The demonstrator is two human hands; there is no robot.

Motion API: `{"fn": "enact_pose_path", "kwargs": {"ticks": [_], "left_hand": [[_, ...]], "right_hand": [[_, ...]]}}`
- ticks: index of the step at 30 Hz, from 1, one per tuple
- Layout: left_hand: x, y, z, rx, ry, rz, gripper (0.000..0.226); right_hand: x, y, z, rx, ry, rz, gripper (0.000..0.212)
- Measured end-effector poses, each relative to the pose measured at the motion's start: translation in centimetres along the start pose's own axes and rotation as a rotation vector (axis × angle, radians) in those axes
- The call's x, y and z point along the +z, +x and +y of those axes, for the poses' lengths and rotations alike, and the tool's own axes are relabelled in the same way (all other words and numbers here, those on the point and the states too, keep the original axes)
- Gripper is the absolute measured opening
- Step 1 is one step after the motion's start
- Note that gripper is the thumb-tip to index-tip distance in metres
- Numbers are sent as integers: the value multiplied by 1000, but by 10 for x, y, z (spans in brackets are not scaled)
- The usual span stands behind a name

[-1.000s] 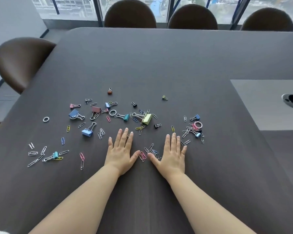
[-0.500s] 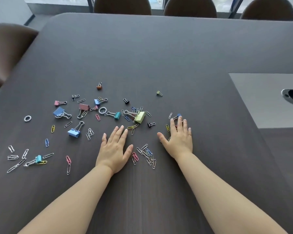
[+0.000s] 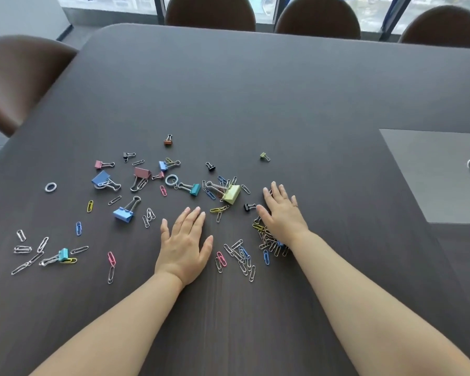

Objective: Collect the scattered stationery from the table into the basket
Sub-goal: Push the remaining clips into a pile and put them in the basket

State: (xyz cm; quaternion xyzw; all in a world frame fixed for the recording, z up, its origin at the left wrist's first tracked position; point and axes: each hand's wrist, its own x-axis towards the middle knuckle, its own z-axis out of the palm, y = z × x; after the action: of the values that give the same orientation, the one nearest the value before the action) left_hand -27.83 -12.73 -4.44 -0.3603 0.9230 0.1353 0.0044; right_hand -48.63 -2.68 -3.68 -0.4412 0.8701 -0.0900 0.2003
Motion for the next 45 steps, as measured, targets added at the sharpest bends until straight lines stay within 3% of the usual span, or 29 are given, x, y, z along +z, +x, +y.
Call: {"fn": "enact_pose_path", "kwargs": {"ticks": [4, 6, 8, 12, 16, 20, 24, 30, 31, 33, 35, 38, 42, 45], "left_hand": [[0, -2, -1, 5, -53, 23, 82], [2, -3, 0, 35, -19, 40, 76], [4, -3, 0, 61, 25, 51, 68], [1, -2, 0, 1, 10, 45, 78], [-2, 0, 0, -33, 10, 4, 85], [0, 0, -2, -42, -10, 4, 80], [0, -1, -1, -65, -7, -10, 67], [1, -1, 0, -86, -2, -6, 59], [0, -1, 0, -83, -8, -3, 59], [-1, -1, 0, -70, -25, 2, 65], [0, -1, 0, -33, -11, -8, 68], [-1, -1, 0, 44, -22, -41, 70], [-6, -2, 0, 81, -103, -59, 67], [-16, -2, -4, 49, -281, 1, 68]], "right_hand": [[8, -21, -11, -246, 219, 27, 44], [0, -17, -12, -196, 377, 195, 37], [-12, 4, -12, -112, 372, 307, 40], [-26, 58, -18, 23, 126, 186, 62], [-26, 94, -13, 118, 39, 76, 66], [-17, 91, -21, -63, -17, 9, 57], [-10, 68, -38, -269, 85, -62, 47], [-6, 8, -33, -391, 291, -137, 30], [-6, -4, -28, -354, 406, -105, 28], [-4, -22, -16, -226, 540, 123, 26], [1, -35, -3, -49, 379, 342, 31], [17, -52, 2, 109, 116, 222, 56], [33, -65, -24, -57, 107, 116, 74], [38, -60, -41, -123, 165, 113, 74]]}}
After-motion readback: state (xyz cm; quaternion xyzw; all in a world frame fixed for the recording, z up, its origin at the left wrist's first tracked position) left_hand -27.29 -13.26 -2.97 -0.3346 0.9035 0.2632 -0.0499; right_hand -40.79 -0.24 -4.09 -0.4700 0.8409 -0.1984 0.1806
